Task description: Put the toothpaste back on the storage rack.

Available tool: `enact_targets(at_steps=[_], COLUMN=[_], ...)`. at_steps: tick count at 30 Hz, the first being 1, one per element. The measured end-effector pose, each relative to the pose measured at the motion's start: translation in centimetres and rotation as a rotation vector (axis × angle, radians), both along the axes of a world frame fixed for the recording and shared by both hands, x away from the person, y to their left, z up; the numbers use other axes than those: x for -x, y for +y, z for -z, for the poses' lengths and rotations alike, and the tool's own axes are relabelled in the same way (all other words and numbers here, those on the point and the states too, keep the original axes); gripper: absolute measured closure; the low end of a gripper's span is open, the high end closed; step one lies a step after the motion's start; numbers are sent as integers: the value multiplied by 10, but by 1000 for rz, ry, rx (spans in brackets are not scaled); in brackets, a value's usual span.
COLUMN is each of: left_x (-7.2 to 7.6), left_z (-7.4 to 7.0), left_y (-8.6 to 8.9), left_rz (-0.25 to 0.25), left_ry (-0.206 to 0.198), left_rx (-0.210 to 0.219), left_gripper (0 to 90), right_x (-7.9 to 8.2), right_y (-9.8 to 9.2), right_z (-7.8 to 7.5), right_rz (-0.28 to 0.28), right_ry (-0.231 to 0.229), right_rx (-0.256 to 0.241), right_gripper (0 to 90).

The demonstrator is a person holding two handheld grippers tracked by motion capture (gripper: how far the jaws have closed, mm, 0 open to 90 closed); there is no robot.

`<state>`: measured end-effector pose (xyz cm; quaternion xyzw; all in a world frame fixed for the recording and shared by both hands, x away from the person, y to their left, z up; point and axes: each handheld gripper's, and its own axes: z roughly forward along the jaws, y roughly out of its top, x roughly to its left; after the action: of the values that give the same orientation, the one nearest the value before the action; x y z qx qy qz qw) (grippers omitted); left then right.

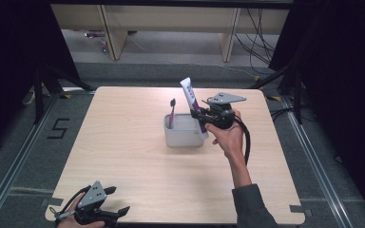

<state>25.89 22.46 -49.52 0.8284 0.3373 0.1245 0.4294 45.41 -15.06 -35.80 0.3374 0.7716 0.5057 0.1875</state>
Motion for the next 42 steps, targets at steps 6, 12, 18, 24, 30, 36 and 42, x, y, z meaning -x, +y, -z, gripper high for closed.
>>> enact_targets(at_steps=[6,12,18,24,30,36,42], left_x=[0,1,0,2,2,2,2], left_z=[1,1,0,1,0,1,0], left_y=[0,-1,1,-1,-1,0,1], left_rz=[4,-4,9,-4,-3,2,11], left_ry=[-3,2,1,4,4,-6,-1], left_rx=[0,12,-21,14,14,9,-7], left_gripper=[161,161,161,161,161,161,161], right_x=[-10,-17,-23,-31,-41,-46,-52], right_y=[4,6,10,15,23,31,33], right_z=[1,1,0,5,6,7,15], right_rz=[-9,15,36,27,29,35,59], right_ry=[-7,4,18,-11,-17,-19,-3], right_rx=[17,-8,-40,-48,-50,-33,-37], right_gripper=[754,754,754,754,754,753,752])
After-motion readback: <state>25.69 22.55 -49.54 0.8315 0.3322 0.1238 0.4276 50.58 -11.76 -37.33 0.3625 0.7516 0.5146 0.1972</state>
